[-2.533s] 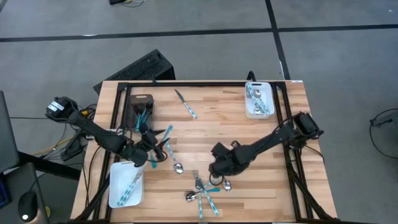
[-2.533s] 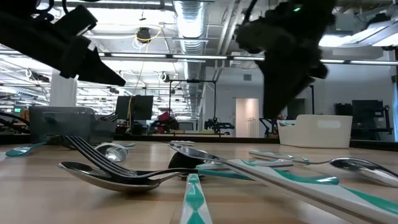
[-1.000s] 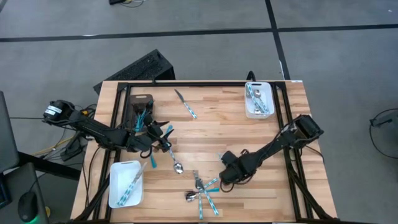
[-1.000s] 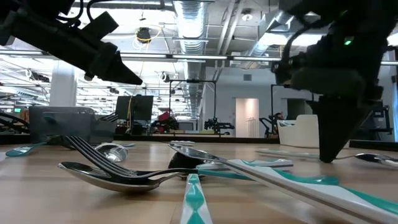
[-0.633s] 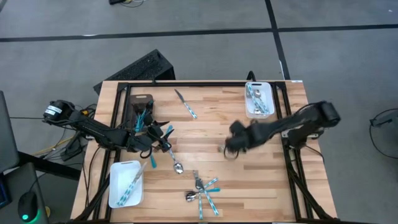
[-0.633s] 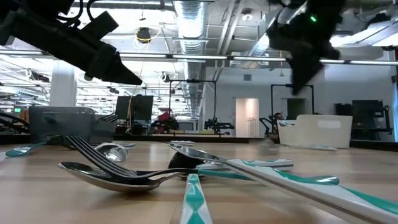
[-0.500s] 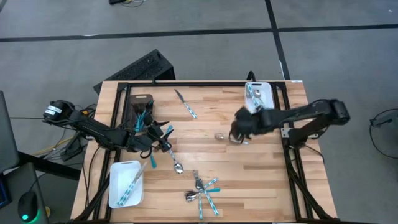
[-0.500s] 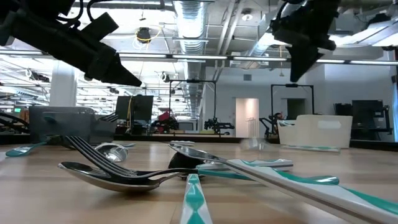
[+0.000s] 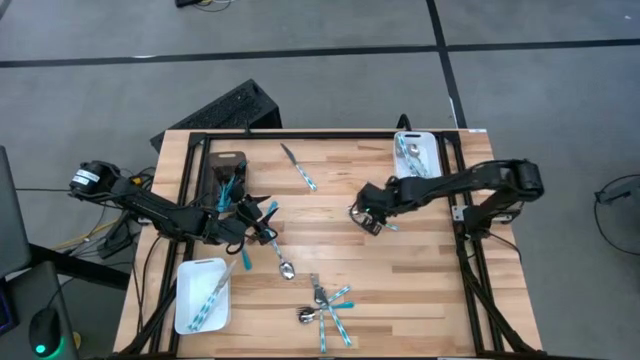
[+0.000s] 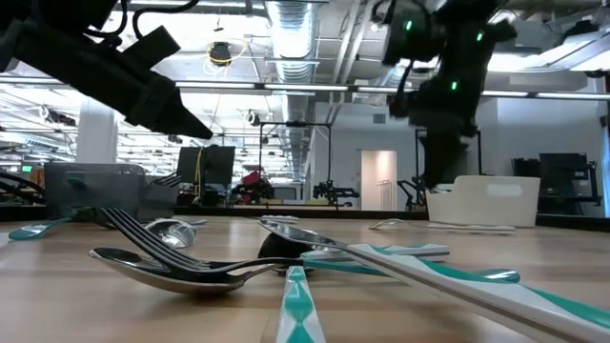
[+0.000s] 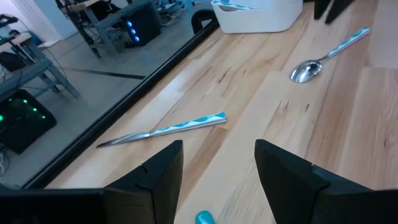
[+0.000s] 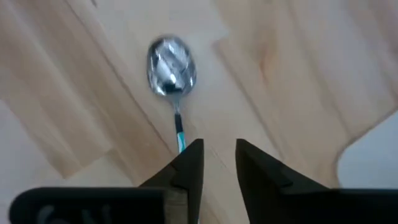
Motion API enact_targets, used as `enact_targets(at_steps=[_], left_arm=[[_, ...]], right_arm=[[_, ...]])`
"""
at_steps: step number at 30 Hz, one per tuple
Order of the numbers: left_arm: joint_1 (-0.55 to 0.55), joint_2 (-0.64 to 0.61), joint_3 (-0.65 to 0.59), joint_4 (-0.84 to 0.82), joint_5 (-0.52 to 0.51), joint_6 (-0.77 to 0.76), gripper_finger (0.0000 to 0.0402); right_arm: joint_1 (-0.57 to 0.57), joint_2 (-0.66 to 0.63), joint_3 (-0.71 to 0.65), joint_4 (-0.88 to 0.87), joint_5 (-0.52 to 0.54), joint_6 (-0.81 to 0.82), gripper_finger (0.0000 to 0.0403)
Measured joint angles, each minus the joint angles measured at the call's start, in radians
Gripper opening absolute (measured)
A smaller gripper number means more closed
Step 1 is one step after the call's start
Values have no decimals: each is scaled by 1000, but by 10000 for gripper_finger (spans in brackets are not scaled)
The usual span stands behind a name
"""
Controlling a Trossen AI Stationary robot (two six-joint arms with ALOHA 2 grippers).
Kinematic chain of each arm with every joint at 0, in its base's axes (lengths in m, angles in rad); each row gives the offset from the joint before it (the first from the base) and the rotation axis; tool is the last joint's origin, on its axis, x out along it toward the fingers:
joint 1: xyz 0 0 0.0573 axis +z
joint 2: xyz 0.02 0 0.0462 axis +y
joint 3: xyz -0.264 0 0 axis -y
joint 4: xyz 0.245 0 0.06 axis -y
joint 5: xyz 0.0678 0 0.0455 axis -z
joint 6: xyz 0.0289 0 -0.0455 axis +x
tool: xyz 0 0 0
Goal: Sort silverware by color (type)
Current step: Put the blue patterned spoon into the top right white bin
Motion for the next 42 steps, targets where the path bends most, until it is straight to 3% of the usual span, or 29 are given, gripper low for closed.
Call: enact_targets(at_steps=[9, 13, 17, 21, 24, 34, 42], left_arm=[[0, 0, 0, -12, 0, -10, 187], [0, 0, 0, -11, -2, -19, 187], [7, 0, 0, -13, -2, -19, 187], [25, 0, 0, -13, -2, -19, 187], [47, 0, 0, -5, 3, -19, 187], [112, 0, 0, 59, 124, -21, 187], [112, 0, 0, 58, 127, -54, 187]], right_arm=[[-22, 172, 0, 76, -133, -107, 145], [-31, 214, 7, 89, -140, -135, 142], [-35, 239, 7, 86, -142, -155, 106], [-52, 226, 5, 86, -156, -159, 31], [-71, 190, 4, 89, -153, -125, 23], [-167, -80, 12, 100, 56, -172, 24], [-333, -251, 13, 31, 393, -236, 24]])
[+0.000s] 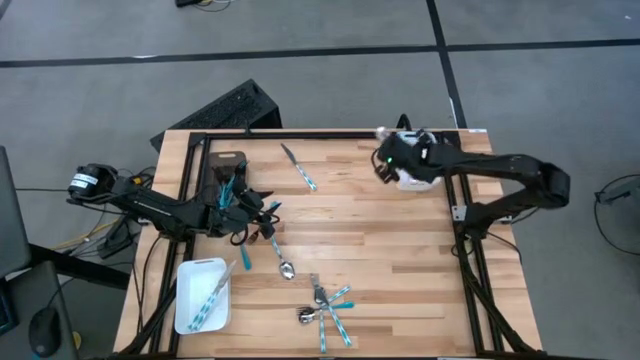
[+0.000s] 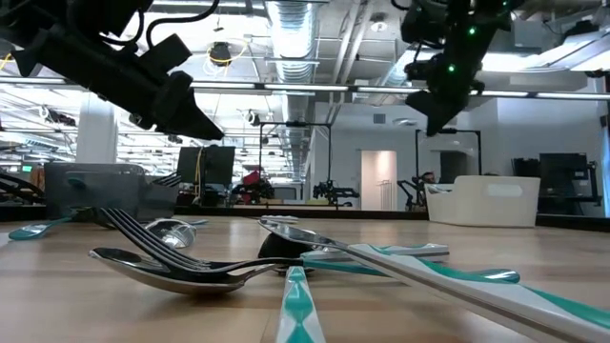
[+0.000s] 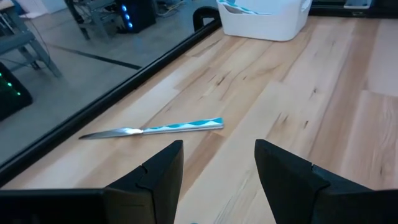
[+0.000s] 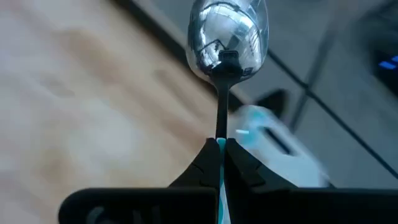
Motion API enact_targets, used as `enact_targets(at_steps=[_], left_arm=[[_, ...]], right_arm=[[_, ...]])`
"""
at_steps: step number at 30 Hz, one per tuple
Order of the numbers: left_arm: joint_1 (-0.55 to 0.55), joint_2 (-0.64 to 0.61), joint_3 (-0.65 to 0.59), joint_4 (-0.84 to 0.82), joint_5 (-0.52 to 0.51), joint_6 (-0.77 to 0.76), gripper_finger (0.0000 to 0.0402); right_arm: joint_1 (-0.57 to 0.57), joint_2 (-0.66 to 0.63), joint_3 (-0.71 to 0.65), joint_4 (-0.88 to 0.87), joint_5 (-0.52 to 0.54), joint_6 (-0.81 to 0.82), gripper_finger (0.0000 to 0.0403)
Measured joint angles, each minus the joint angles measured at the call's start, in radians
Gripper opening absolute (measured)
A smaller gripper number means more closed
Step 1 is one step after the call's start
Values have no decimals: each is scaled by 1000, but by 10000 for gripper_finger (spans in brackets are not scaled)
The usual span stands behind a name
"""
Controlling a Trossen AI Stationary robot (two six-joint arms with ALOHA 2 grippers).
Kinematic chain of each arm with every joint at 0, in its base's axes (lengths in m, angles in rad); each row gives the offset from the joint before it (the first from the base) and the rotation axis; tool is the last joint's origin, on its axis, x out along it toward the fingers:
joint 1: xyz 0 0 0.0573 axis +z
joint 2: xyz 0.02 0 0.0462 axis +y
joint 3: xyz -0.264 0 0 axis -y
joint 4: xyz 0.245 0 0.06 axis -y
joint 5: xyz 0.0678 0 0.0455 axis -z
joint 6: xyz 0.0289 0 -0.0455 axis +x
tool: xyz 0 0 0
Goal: Sort silverware by color (type)
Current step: Put the blue patterned spoon into the top right white bin, then put the blue patterned knife into the bottom left white bin
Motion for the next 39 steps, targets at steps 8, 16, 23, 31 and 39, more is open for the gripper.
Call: enact_targets(at_steps=[8, 16, 23, 31, 39], left_arm=[[-12, 0, 0, -48, 7, -61, 187], [-25, 0, 0, -133, 7, -148, 187], [-13, 0, 0, -135, 6, -159, 187], [13, 0, 0, -134, 4, -161, 187], [20, 0, 0, -131, 7, -230, 187]], right_arm=[[-157, -3, -105, 42, 43, -40, 25], [-240, -3, -281, 147, -71, 18, 72], [-217, -3, -297, 190, -72, 60, 164], [-86, 13, -296, 532, -201, 112, 202], [40, 250, -185, 740, -282, 194, 162]])
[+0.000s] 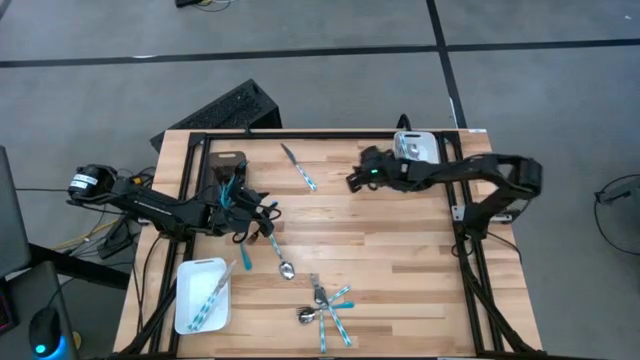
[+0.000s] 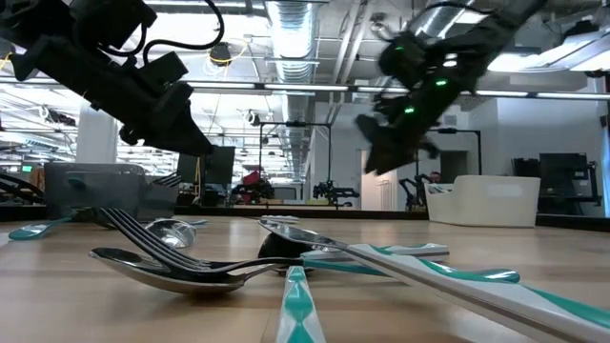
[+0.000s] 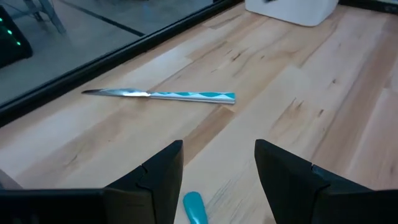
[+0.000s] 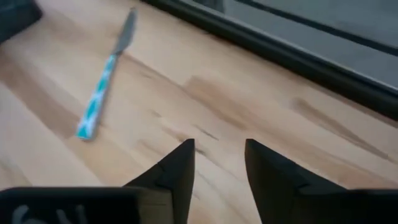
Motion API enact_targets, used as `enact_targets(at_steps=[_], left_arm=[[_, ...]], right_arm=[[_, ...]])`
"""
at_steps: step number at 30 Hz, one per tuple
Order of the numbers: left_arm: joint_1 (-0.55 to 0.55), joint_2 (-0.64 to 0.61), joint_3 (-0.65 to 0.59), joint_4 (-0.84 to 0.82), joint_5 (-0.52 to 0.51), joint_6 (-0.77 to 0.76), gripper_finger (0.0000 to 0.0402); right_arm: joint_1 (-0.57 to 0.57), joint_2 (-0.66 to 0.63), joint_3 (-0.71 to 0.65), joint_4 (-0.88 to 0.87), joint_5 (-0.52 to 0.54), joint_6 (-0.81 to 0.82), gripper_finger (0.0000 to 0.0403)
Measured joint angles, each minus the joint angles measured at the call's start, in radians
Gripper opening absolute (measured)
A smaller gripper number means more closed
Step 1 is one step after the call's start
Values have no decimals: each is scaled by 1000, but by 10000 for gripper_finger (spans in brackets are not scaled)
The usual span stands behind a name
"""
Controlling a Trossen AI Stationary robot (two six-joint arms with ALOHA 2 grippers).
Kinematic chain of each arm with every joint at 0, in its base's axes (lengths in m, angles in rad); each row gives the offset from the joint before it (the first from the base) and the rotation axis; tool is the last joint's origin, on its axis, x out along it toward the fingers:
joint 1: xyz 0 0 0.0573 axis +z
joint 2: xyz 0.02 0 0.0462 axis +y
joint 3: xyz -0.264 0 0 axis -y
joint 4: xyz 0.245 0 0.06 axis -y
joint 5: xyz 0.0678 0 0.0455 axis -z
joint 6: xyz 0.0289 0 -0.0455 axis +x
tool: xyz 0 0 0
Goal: Sort silverware by color (type)
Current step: Put the blue patterned knife into the bottom left white bin
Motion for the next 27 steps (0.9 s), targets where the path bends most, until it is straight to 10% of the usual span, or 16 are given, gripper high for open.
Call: enact_targets(at_steps=[15, 27], left_arm=[[-1, 0, 0, -78, 16, -14, 187], [-2, 0, 0, -208, -11, -151, 187]], right_arm=[[51, 492, 650, -353, -129, -61, 173], [78, 680, 842, -469, -231, -88, 177]])
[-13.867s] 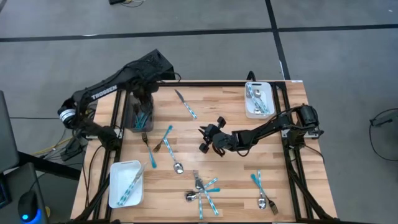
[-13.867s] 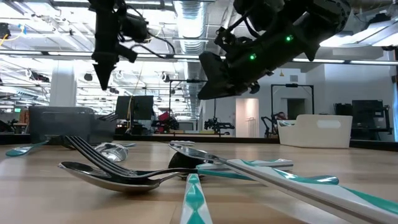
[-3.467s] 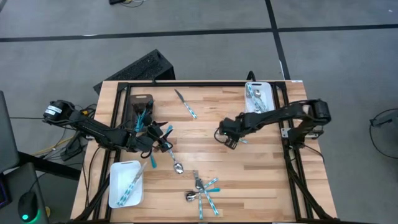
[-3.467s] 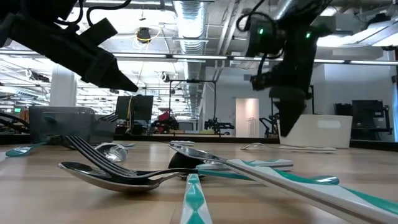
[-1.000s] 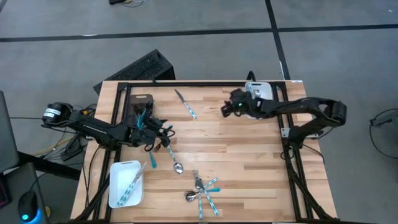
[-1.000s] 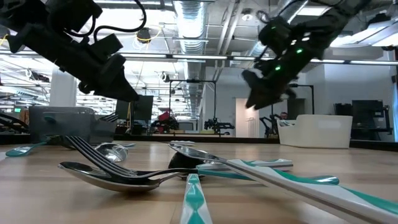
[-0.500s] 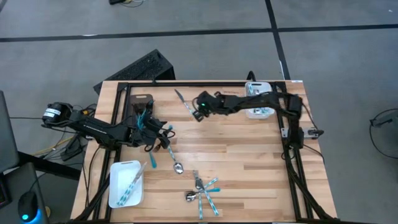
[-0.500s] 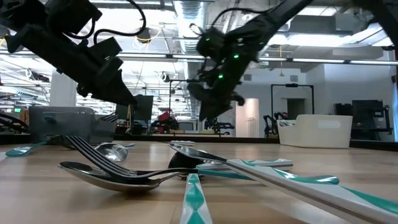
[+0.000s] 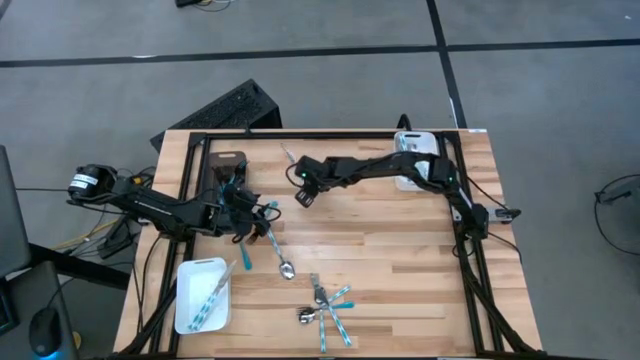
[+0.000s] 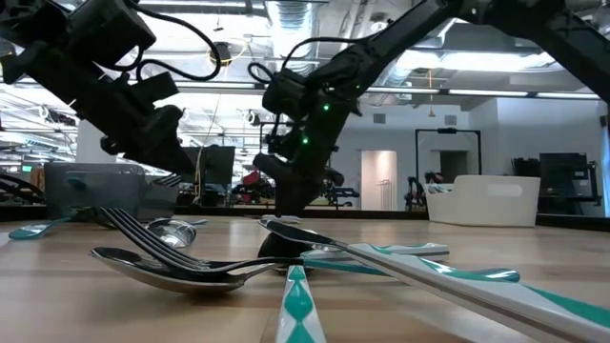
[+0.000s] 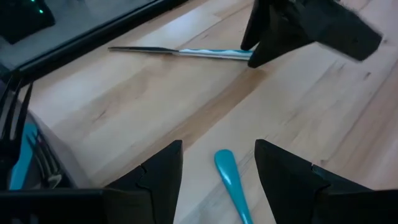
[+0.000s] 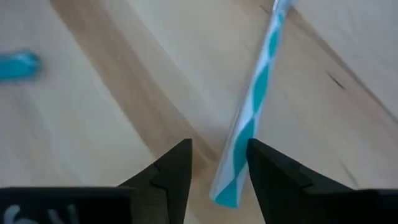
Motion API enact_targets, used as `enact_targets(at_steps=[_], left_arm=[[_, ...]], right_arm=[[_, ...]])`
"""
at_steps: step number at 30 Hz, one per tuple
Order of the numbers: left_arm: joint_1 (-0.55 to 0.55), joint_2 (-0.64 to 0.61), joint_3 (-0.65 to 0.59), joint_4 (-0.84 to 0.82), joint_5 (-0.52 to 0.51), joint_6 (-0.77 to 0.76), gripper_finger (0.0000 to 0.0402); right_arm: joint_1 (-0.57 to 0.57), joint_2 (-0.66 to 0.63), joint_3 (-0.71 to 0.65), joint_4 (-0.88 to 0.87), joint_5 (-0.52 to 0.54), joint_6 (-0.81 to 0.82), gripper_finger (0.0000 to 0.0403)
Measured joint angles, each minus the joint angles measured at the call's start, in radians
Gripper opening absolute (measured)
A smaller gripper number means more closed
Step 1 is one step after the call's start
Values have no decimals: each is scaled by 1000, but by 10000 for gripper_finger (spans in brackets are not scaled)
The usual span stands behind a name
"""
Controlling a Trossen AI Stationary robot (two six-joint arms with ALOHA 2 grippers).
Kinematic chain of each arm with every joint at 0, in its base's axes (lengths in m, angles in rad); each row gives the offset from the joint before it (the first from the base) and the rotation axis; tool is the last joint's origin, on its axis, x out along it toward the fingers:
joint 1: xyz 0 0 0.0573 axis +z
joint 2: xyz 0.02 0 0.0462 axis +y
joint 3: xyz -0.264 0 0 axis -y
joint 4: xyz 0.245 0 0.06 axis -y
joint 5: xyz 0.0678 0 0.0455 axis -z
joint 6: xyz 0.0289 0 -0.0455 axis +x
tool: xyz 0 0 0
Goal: Sort silverware by color (type)
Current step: Put the blue patterned knife into the bottom left white bin
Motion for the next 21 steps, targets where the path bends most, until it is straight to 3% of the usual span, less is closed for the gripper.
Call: enact_targets(at_steps=[5, 11, 18, 21], left_arm=[[-1, 0, 0, -2, 0, -8, 187], [-1, 0, 0, -2, -1, -14, 187], [-28, 0, 0, -34, 8, -42, 187], [-52, 0, 0, -70, 8, -85, 187]], right_arm=[[9, 10, 22, -73, 38, -15, 145], [4, 11, 16, -120, 45, -19, 69], [59, 7, 15, -90, 65, -11, 64], [106, 5, -3, -67, 122, -2, 66]])
